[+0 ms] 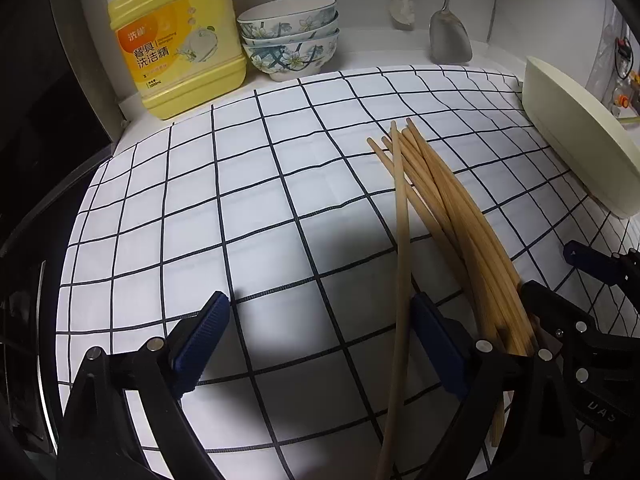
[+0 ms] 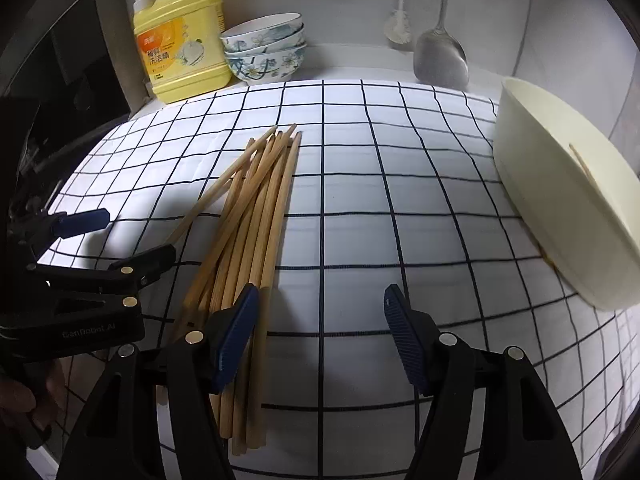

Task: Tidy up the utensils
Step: 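Lower the right tool around one wooden chopstick at the pile's edge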

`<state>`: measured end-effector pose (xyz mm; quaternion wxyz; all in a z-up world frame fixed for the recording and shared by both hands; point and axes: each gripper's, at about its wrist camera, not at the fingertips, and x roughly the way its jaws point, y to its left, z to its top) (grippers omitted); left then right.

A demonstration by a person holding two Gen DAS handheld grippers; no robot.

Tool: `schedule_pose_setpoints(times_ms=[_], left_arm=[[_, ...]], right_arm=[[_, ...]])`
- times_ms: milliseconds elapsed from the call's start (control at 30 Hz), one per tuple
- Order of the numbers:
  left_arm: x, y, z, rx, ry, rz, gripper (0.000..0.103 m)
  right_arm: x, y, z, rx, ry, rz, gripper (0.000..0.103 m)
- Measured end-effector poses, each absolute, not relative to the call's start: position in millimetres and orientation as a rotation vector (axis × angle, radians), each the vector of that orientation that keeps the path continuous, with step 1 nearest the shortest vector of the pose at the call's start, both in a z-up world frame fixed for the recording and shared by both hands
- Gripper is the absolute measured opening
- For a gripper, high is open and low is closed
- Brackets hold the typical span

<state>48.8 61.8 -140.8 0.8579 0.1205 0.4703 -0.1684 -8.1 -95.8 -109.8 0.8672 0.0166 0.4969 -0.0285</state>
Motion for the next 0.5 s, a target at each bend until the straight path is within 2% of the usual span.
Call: schedule_pose_setpoints(times_ms=[367, 500], left_arm=[[53.9, 61.9, -142.1, 0.254, 0.974, -0.369, 0.092], [58.0, 62.6, -143.2, 0.213, 0.992, -0.374, 0.09]], right_arm=[[-5.1, -90.5, -113.4, -0.062, 1.048, -0.048, 0.062], [-2.4, -89.1, -114.2, -0.061, 1.044, -0.05, 0.061]])
